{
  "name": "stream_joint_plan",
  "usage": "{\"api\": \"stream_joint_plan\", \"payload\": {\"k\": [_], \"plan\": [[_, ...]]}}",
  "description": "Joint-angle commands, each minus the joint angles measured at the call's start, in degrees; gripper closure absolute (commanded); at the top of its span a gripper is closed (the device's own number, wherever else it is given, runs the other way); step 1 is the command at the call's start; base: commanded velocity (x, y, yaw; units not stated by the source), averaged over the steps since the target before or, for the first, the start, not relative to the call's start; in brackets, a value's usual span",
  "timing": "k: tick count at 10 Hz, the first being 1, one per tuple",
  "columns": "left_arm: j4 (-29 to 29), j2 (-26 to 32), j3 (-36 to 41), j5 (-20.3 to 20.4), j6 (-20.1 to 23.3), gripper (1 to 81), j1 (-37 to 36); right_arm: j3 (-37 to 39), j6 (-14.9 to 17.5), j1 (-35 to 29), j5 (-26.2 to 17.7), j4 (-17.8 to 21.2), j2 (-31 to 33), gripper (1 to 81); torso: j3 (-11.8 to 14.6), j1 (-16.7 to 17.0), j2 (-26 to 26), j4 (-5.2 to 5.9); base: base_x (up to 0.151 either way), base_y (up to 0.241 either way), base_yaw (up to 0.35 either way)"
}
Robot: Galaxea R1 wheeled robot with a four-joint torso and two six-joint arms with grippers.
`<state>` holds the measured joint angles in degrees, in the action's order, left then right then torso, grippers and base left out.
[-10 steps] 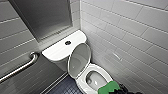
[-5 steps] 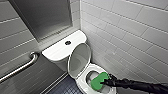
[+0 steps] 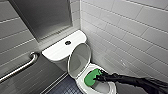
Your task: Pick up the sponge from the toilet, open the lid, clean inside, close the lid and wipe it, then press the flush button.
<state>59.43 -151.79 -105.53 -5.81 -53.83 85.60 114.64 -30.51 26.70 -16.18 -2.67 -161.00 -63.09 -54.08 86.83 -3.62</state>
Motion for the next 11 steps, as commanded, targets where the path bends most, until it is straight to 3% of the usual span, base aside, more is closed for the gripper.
{"api": "stream_joint_plan", "payload": {"k": [1, 4, 7, 11], "plan": [[0.25, -0.01, 1.38, -2.27, 0.31, 1.0, 1.37, 2.74, -0.25, -9.59, -2.46, 0.73, -4.25, 81.1, 0.00, 0.00, 0.00, 0.00, 0.000, 0.000, 0.000], [-0.01, -0.28, 0.94, -2.27, 0.22, 1.0, 1.37, 8.57, -1.92, -8.80, -1.31, 2.41, -9.80, 81.1, 0.00, 0.00, 0.00, 0.00, 0.000, 0.000, 0.000], [-0.28, -0.46, 0.68, -2.27, 0.22, 1.0, 1.54, 15.33, -1.57, -7.14, -0.96, 1.88, -17.25, 81.1, 0.00, 0.00, 0.00, 0.00, 0.000, 0.000, 0.000], [-0.45, -0.54, 0.59, -2.27, 0.22, 1.0, 1.46, 20.35, -0.95, -1.08, 0.80, 1.62, -20.27, 81.1, 0.00, 0.00, 0.00, 0.00, 0.000, 0.000, 0.000]]}}
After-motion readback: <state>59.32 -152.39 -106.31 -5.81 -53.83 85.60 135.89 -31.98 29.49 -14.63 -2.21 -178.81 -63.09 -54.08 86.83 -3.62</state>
